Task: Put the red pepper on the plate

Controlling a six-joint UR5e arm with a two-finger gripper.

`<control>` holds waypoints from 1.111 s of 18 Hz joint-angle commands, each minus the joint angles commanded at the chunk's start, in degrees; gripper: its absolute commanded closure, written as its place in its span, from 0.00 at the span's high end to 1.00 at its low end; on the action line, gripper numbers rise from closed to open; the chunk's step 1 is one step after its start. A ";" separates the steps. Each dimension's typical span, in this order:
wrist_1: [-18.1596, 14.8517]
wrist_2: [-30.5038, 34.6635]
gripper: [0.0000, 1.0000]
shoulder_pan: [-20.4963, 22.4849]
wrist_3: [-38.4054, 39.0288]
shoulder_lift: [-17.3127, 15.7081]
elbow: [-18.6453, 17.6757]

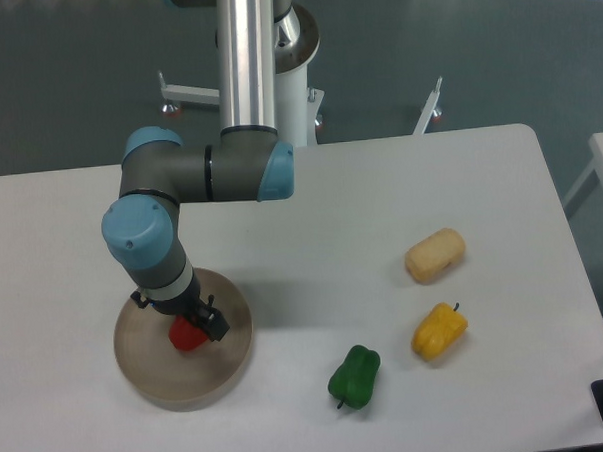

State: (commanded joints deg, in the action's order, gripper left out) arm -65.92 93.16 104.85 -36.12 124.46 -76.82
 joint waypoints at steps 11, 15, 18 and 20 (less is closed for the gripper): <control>-4.22 0.09 1.00 7.63 -15.97 -6.94 0.26; -4.13 1.57 1.00 12.82 -21.60 -7.74 1.05; -3.43 2.46 1.00 16.25 -26.01 -7.74 1.23; -3.43 2.46 1.00 18.80 -29.52 -7.91 1.32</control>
State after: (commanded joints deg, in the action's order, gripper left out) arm -69.34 95.62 123.65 -65.64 116.54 -75.50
